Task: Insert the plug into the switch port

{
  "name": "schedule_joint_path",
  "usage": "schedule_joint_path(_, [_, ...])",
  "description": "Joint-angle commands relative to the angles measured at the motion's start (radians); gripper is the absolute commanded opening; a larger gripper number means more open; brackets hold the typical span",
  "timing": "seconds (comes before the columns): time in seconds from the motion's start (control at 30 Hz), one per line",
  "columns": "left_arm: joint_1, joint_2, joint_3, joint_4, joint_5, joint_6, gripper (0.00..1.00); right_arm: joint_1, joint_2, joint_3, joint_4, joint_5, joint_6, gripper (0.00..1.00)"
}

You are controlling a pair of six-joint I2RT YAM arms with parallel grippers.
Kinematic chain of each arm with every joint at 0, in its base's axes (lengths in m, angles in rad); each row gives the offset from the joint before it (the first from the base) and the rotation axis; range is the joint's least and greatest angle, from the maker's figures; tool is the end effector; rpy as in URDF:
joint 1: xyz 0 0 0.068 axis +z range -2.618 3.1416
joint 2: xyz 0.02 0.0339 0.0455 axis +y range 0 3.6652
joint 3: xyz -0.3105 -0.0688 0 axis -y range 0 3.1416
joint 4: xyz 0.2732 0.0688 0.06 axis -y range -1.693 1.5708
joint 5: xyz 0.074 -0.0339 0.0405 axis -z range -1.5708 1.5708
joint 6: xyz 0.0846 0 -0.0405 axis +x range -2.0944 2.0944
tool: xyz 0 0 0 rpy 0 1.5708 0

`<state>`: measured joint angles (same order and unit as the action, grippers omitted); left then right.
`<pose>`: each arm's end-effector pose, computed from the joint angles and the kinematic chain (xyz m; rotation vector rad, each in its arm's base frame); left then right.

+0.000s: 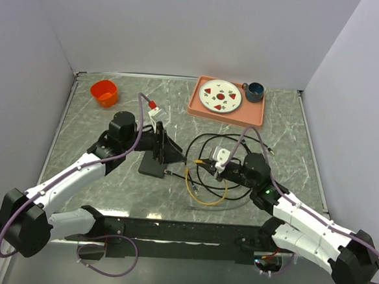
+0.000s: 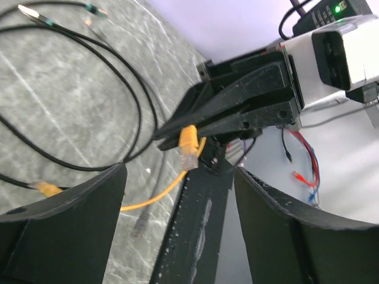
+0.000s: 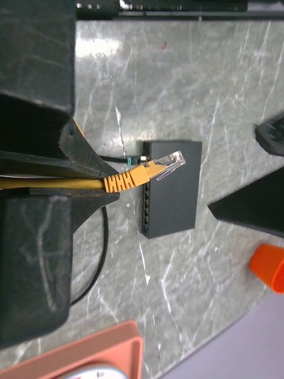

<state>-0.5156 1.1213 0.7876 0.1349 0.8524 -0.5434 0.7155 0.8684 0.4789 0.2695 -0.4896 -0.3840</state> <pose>0.2209 -0.1984 0.3348 0.6573 1.8465 -1.4796 0.1569 0.1891 0.2845 -1.1947 1.2377 0.6595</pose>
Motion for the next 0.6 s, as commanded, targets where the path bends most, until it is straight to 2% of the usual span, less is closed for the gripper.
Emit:
schedule_joint_path(0.0, [-0.046, 0.011, 0.059, -0.017, 0.024, 0.031, 0.76, 0.045, -0.048, -0.011, 0.096, 0.114, -0.062, 0.0])
schedule_joint_path(0.1, [-0.061, 0.015, 0.064, -0.004, 0.02, 0.022, 0.71, 0.079, -0.065, -0.007, 0.088, 0.219, -0.084, 0.0])
schedule_joint_path(0.27, [-0.092, 0.021, 0.078, -0.02, -0.01, 0.034, 0.69, 0.202, -0.08, 0.01, 0.062, 0.405, -0.18, 0.0])
schedule_joint_path(0.57, [-0.101, 0.021, 0.082, -0.017, -0.032, 0.036, 0.63, 0.354, -0.081, 0.015, 0.065, 0.62, -0.288, 0.0])
